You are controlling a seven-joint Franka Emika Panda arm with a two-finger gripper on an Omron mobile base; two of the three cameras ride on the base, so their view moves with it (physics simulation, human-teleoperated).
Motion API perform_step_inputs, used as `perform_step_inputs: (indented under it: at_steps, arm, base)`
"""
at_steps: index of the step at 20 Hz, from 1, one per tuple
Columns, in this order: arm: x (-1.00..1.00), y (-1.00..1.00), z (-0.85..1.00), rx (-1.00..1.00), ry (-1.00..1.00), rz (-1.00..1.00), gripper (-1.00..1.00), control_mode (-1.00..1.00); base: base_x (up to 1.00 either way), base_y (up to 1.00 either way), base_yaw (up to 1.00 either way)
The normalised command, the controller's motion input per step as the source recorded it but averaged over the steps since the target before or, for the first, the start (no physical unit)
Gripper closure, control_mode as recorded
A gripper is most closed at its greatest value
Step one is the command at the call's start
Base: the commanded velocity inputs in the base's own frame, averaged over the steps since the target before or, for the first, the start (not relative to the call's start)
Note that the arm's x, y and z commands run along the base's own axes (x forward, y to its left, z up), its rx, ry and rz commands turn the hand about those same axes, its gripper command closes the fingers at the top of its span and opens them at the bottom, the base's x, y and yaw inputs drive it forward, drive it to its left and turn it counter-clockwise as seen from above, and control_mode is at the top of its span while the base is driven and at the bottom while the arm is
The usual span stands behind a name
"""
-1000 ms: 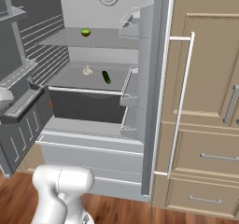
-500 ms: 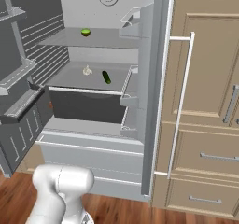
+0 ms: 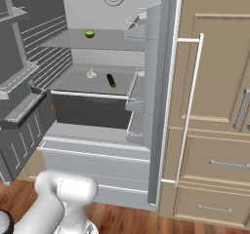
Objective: Place the cucumber in the correct fridge rack based on whether it is a fruit or vegetable. Finally, close the fridge door.
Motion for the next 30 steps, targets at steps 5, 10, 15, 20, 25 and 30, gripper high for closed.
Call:
perform_step_inputs:
  at_steps: [5,10,15,20,25,30]
  arm:
    - [0.71,1.0,-0.2,-0.23,0.0,0.03,-1.0,-1.0]
    - [0.68,0.93,-0.14,-0.2,0.0,0.0,-1.0,-1.0]
    - [0.43,0.25,-0.1,-0.11,0.0,-0.08,-1.0,-1.0]
    - [0.18,-0.45,-0.07,-0.02,0.0,-0.13,-1.0,-1.0]
    - [0.35,-0.76,-0.1,0.0,0.0,-0.1,-1.0,-1.0]
    - [0.2,-0.98,-0.01,0.01,0.0,-0.05,-1.0,-1.0]
  base:
    - [0.0,0.0,0.0]
    - [0.0,0.0,0.0]
    - [0.0,0.0,0.0]
    - [0.0,0.0,0.0]
    - [0.0,0.0,0.0]
    - [0.0,0.0,0.0]
